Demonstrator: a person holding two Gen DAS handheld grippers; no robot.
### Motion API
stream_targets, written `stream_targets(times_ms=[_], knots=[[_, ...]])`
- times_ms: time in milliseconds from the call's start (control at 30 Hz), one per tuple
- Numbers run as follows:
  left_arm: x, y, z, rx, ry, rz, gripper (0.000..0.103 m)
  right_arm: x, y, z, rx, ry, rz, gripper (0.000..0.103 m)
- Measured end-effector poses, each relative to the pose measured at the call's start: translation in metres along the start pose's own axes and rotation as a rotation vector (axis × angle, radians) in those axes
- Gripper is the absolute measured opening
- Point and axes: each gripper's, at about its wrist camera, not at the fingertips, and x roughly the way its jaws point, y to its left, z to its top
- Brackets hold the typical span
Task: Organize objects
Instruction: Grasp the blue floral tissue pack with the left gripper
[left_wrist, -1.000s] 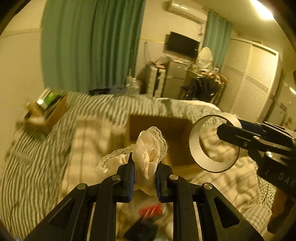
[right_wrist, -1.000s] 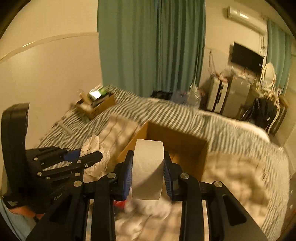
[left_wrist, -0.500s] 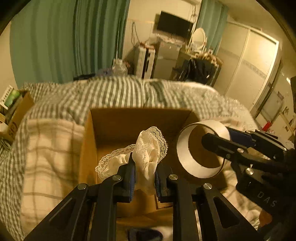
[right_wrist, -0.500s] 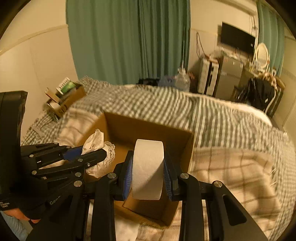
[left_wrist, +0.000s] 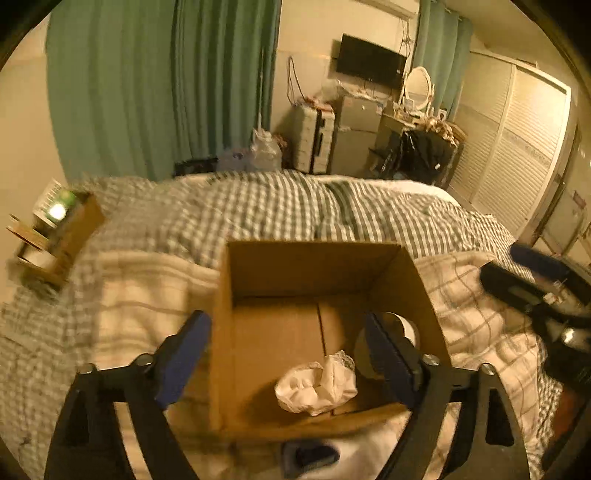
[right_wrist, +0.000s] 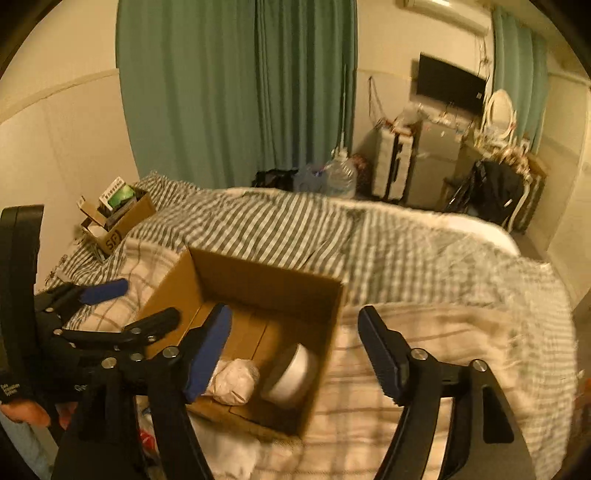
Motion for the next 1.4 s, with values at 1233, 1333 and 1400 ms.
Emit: stream_targets(times_ms=[1233, 1333, 1400], knots=[[-0.047, -0.01, -0.223, -0.061, 0.256, 0.063, 0.079, -0.046, 0.045, -0.177, -0.041, 0.133, -0.003, 0.103], [-0.062, -0.003, -0.211, -0.063, 0.226, 0.047, 0.079, -0.046, 0.051, -0.176, -0.069, 0.134, -0.014, 0.103], [-0.075, 0.007, -0.199, -0.071, 0.178, 0.057, 0.079, -0.044, 0.056, -0.174, -0.076, 0.141, -0.004, 0.103]])
